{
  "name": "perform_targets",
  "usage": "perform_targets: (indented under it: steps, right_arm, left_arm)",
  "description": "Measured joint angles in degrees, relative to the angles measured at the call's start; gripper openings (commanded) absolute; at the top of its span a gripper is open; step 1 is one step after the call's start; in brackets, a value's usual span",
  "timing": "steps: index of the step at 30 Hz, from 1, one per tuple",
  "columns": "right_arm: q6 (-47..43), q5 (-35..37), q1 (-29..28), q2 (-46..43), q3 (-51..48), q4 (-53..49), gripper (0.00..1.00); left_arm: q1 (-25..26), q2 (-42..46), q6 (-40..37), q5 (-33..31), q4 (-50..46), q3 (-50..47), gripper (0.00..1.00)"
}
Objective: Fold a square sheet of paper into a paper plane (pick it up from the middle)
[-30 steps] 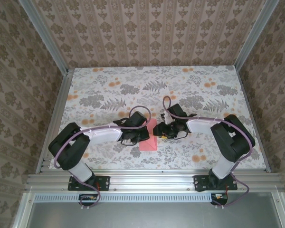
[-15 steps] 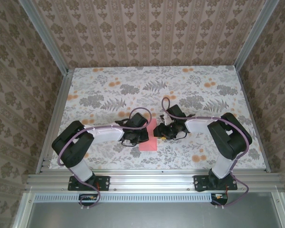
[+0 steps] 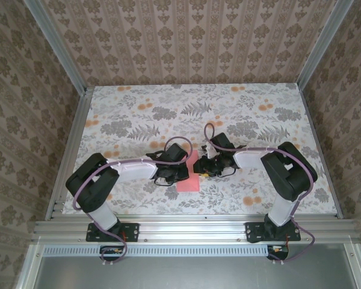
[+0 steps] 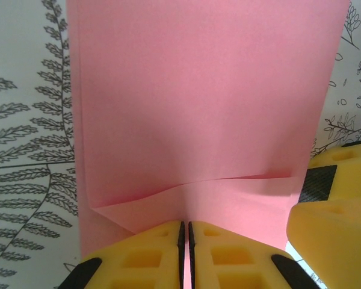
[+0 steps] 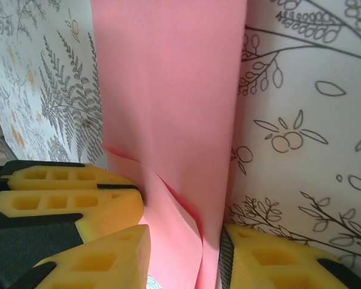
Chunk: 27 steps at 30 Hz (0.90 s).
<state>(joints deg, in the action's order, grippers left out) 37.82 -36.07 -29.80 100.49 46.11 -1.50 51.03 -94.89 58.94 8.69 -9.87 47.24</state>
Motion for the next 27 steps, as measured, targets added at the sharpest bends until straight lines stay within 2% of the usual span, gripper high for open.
perform_targets:
  steps: [4, 15, 19, 23, 27]
  right_arm:
    - [0.2, -0.9, -0.09, 0.09, -0.17, 1.18, 0.35]
    - [1.29, -2.27, -0.09, 0.09, -2.14, 4.17, 0.09]
    - [1.11, -2.01, -0.09, -0.26, -2.12, 3.39, 0.05]
    - [-1.36, 0.37, -0.09, -3.96, -0.96, -3.23, 0.02]
    - [-6.71, 7.89, -0.09, -10.67, 4.33, -15.5, 0.0]
  left_arm:
    - [0.0, 0.0, 0.31, -0.2, 0.0, 0.0, 0.13]
    - [0.0, 0.33, 1.44, -1.07, 0.44, 0.0, 0.16]
    - [0.0, 3.43, 1.7, -1.66, 1.33, -1.01, 0.2]
    - [0.0, 8.94, 2.14, -3.72, 1.49, -2.12, 0.24]
    - [0.0, 15.5, 2.38, -6.93, 0.33, -2.71, 0.28]
